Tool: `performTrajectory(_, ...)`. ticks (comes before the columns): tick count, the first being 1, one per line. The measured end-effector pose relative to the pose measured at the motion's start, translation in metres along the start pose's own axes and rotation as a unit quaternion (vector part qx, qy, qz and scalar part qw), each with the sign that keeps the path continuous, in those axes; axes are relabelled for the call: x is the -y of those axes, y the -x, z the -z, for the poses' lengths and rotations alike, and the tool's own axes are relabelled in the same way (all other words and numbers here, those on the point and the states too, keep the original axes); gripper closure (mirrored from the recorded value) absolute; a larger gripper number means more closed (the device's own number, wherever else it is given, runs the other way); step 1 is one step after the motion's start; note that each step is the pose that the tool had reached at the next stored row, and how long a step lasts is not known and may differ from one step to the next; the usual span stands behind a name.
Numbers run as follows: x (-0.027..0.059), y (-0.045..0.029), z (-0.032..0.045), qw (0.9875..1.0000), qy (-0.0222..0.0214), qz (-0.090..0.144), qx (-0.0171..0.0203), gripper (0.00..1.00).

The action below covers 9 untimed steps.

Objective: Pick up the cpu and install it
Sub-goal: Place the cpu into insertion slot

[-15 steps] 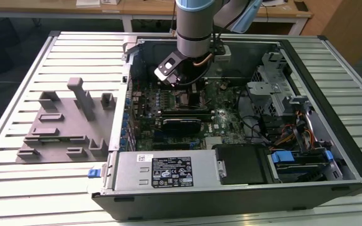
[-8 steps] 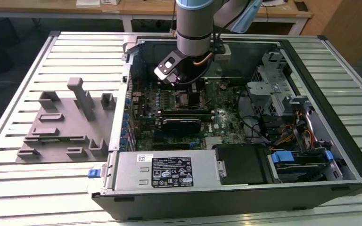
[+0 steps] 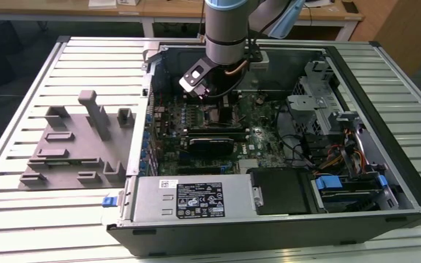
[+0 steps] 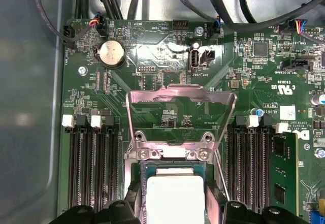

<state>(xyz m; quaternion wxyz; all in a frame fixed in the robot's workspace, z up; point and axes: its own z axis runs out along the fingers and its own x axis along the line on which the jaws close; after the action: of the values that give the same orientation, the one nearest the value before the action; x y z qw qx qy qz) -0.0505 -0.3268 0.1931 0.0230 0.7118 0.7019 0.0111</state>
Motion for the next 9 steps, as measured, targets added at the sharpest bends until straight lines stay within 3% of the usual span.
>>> performTrajectory(9, 0.0, 0.0001, 0.0003, 1.0, -0.0001, 0.0, -0.0002, 0.39)
